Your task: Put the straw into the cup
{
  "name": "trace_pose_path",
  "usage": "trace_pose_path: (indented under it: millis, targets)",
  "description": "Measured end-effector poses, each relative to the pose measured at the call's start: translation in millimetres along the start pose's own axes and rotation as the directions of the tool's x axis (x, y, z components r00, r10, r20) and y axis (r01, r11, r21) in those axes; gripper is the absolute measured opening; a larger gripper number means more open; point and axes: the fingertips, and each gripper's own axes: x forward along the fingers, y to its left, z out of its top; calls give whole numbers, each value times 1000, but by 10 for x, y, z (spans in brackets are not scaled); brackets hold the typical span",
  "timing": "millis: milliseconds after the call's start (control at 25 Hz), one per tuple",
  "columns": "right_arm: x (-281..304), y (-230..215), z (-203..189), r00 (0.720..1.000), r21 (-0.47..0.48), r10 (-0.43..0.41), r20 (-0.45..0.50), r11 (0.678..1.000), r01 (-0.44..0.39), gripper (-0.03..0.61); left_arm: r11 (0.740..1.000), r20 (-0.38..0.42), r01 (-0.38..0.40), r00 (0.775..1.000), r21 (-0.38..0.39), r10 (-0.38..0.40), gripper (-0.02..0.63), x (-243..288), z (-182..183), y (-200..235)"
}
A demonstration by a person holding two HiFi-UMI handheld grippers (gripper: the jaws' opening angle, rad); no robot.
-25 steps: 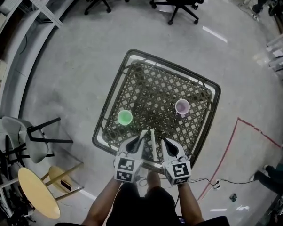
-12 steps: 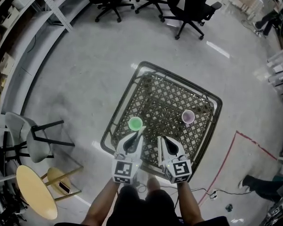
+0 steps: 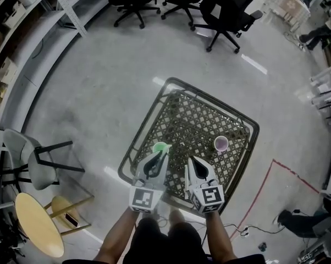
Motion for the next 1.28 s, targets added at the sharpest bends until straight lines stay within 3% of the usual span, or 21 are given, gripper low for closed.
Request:
trace_pose_path:
  millis: [240,800,1280]
  targets:
    - [181,-75,53,1000,11,-10,7,1000,10,3,998,41,-8,999,-61,10,51,153,65,185]
    - [608,-288,-180,1000,33,-12,-26,999,13,3,988,33,-38,999,-148,43,51,568,-383,478]
    - [880,-356,-459,998,60,-8,-60,998,12,3,990,12,-42,999,-135,44,51,785,-737,630]
